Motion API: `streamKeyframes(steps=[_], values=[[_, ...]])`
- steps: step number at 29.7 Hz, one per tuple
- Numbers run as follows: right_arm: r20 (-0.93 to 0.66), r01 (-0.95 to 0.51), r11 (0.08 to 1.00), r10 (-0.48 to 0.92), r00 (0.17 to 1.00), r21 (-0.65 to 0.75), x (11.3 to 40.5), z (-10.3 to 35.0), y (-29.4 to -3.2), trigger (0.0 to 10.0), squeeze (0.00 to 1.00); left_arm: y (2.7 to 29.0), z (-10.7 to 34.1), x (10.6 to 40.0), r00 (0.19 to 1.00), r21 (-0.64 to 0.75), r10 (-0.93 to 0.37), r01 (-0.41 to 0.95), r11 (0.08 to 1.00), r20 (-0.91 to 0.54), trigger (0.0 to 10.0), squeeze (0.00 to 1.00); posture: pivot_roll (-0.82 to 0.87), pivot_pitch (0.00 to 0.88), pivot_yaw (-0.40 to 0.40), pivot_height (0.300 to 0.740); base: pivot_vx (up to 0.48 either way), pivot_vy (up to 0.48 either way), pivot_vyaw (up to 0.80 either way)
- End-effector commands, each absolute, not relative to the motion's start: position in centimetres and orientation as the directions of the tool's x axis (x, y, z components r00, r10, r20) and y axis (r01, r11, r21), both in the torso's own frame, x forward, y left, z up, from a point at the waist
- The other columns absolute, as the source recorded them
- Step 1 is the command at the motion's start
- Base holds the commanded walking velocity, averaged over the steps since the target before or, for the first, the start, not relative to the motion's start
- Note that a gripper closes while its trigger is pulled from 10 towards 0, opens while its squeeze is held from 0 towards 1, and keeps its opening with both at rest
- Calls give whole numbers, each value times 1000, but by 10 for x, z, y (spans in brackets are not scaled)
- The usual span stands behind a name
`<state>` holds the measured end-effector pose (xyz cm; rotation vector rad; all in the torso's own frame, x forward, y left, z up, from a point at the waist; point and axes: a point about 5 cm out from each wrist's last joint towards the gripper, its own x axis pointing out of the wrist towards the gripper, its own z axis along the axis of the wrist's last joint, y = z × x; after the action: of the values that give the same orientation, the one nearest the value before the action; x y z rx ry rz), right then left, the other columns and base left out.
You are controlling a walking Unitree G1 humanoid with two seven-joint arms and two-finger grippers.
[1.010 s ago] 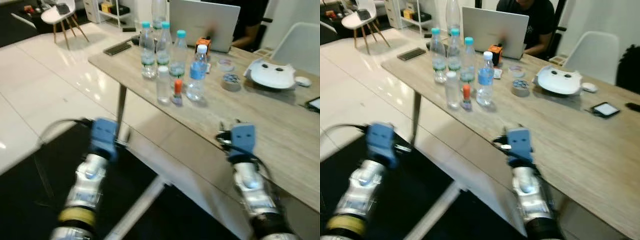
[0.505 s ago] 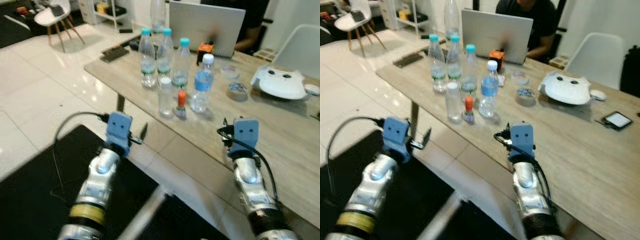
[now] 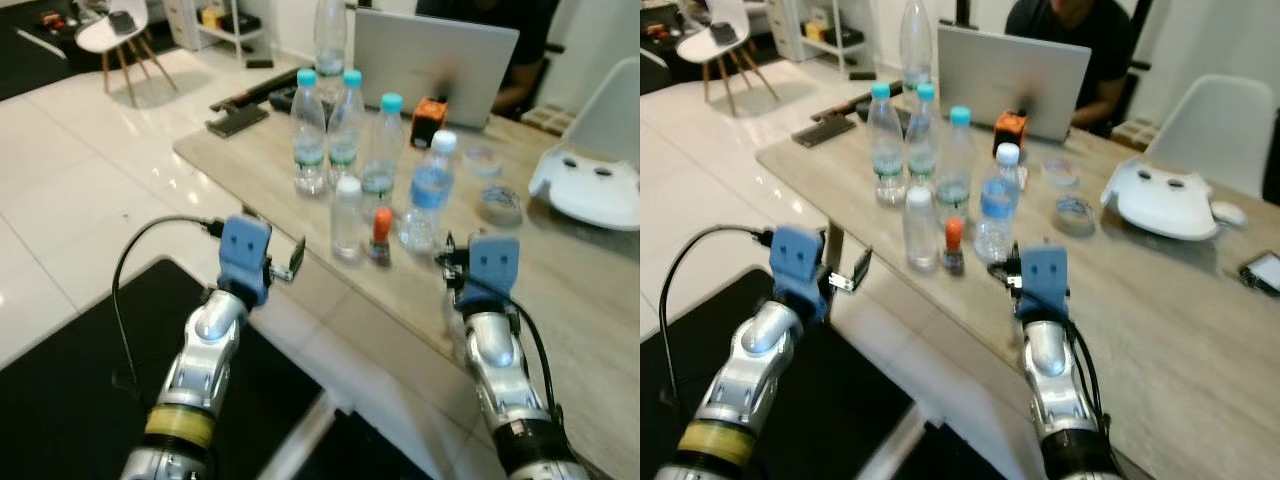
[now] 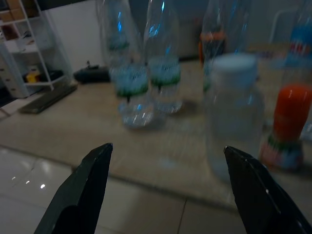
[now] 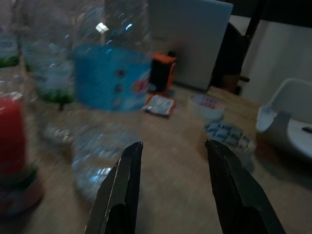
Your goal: Restocking fridge
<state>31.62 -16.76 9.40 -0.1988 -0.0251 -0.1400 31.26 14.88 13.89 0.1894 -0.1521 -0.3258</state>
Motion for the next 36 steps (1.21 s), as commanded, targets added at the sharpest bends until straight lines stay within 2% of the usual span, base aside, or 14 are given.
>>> streamKeyframes(steps=[1, 3, 6, 15, 21, 25, 29, 32, 36], values=[[36, 136, 973, -132, 991, -185, 316, 95, -164, 10000, 110, 148, 141, 311, 926, 196, -362, 336, 921, 112, 10000, 0, 56, 0, -6, 740, 0, 0, 0], [41, 139, 973, -134, 990, -185, 315, 96, -165, 10000, 110, 142, 144, 306, 891, 186, -444, 422, 887, 97, 10000, 0, 57, 0, -6, 740, 0, 0, 0], [47, 144, 972, -138, 989, -184, 315, 98, -166, 10000, 114, 139, 148, 304, 869, 185, -485, 463, 867, 96, 10000, 0, 58, 0, -6, 740, 0, 0, 0], [76, 151, 973, -140, 987, -174, 317, 108, -166, 10000, 110, 128, 165, 329, 860, 159, -497, 478, 864, 118, 10000, 0, 54, 25, -7, 740, 0, 0, 0], [97, 154, 974, -139, 986, -168, 315, 116, -165, 10000, 110, 129, 168, 346, 871, 98, -482, 473, 875, 95, 10000, 0, 51, 45, -7, 740, 0, 0, 0], [131, 165, 970, -143, 981, -176, 311, 128, -168, 10000, 110, 129, 170, 364, 877, 38, -475, 473, 880, 72, 10000, 0, 12, 100, -6, 740, 0, 0, 0], [152, 190, 965, -163, 975, -183, 308, 136, -178, 10000, 114, 131, 175, 375, 882, 7, -466, 467, 884, 71, 10000, 0, 5, 118, -7, 740, 0, 0, 0], [154, 205, 960, -178, 972, -189, 306, 139, -184, 10000, 114, 127, 181, 381, 863, -31, -498, 502, 864, 84, 10000, 0, -9, 135, -7, 740, 0, 0, 0], [153, 211, 958, -183, 971, -193, 305, 141, -186, 10000, 110, 113, 187, 382, 815, 17, -574, 575, 818, 79, 10000, 0, -11, 142, -4, 740, 0, 0, 0]])
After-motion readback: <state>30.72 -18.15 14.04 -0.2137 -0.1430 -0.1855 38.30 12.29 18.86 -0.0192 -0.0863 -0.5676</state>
